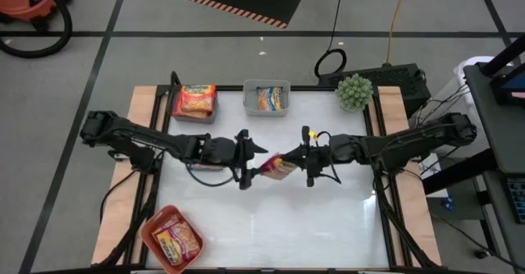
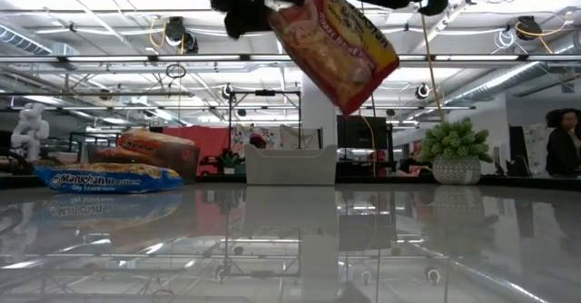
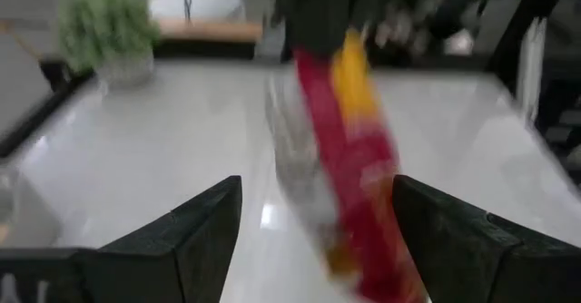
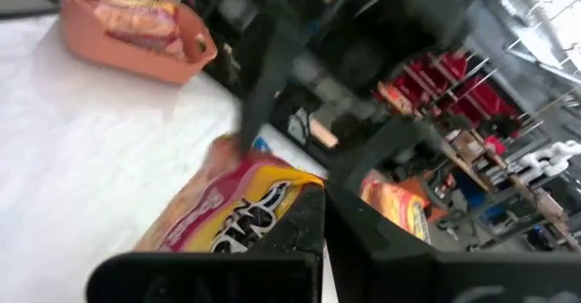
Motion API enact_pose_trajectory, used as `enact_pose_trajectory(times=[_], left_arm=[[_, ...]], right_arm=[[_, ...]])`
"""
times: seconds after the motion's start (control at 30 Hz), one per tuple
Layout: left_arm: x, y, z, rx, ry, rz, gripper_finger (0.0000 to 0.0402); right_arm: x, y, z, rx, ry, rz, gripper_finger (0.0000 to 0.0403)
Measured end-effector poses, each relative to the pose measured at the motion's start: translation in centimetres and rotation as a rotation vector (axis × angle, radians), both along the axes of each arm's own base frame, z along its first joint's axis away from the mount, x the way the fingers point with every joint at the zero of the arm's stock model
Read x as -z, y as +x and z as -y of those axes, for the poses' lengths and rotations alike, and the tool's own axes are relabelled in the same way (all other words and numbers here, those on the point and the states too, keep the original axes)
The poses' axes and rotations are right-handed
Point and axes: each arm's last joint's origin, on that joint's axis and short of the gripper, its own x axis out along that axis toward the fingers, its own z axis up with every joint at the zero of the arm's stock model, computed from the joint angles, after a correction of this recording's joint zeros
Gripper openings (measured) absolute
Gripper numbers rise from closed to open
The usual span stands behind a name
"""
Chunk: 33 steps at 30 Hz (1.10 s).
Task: Sort Maruchan noodles
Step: Put the red noodle pack into the orange bin
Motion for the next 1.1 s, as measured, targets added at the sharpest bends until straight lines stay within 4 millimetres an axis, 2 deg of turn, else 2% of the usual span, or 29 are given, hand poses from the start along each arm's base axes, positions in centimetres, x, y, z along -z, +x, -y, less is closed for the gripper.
enact_pose_trajectory(times=[0.2, 0.53, 0.93, 1.1], left_arm=[[2.3, 1.4, 0.2, -0.002, -0.004, -0.041, 0.0289], [4.0, 2.4, 0.4, -0.035, -0.072, -0.063, 0.0283], [4.0, 2.0, 3.0, 0.008, -0.120, -0.064, 0.0145], [4.0, 1.7, 4.1, 0.028, -0.122, -0.061, 0.0124]], right_arm=[[1.4, 1.2, 0.0, 0.008, -0.005, -0.022, 0.0000], [1.7, 1.6, -0.7, 0.001, 0.064, -0.008, 0.0000], [1.6, 1.3, -2.3, 0.020, 0.106, -0.004, 0.0000], [1.4, 1.1, -3.4, -0.006, 0.109, 0.017, 0.0004]])
